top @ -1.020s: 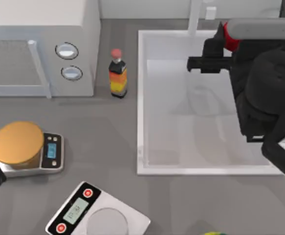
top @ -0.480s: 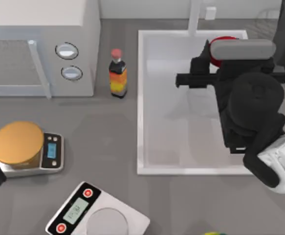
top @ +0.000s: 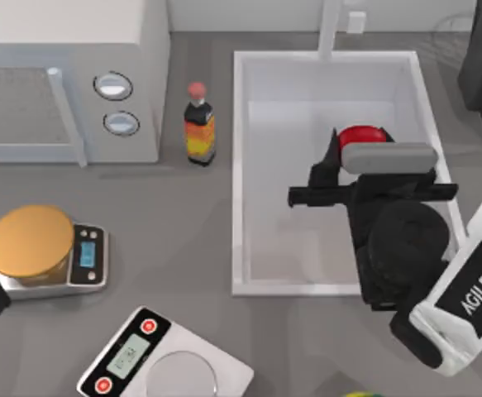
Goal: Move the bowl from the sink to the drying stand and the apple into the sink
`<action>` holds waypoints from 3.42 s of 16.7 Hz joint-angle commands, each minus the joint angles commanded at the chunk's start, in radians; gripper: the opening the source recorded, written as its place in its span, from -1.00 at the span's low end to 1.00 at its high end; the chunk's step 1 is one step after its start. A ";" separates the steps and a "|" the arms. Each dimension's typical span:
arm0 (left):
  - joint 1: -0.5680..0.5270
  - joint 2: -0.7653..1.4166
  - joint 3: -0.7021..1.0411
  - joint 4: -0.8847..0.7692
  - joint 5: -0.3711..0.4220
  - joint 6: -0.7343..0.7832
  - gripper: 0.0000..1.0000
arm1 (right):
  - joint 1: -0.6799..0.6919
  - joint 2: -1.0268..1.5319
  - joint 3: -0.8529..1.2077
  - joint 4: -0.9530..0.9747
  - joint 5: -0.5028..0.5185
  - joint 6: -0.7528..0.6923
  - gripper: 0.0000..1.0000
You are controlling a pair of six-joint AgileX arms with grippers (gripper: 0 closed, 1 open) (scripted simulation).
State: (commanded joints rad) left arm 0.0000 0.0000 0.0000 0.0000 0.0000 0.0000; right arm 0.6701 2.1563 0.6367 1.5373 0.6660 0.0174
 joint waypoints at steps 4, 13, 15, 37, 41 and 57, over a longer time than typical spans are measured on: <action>0.000 0.000 0.000 0.000 0.000 0.000 1.00 | -0.021 0.075 -0.028 0.076 0.019 -0.001 -1.00; 0.000 0.000 0.000 0.000 0.000 0.000 1.00 | -0.021 0.075 -0.028 0.076 0.019 -0.001 -0.10; 0.000 0.000 0.000 0.000 0.000 0.000 1.00 | -0.021 0.075 -0.028 0.076 0.019 -0.001 0.21; 0.000 0.000 0.000 0.000 0.000 0.000 1.00 | -0.174 -0.201 -0.152 -0.196 -0.125 0.007 1.00; 0.000 0.000 0.000 0.000 0.000 0.000 1.00 | -0.331 -0.579 -0.290 -0.525 -0.278 0.006 1.00; 0.000 0.000 0.000 0.000 0.000 0.000 1.00 | -0.667 -2.129 -0.632 -1.524 -0.664 -0.016 1.00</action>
State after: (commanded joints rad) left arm 0.0000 0.0000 0.0000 0.0000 0.0000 0.0000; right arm 0.0030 0.0273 0.0043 0.0129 0.0021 0.0017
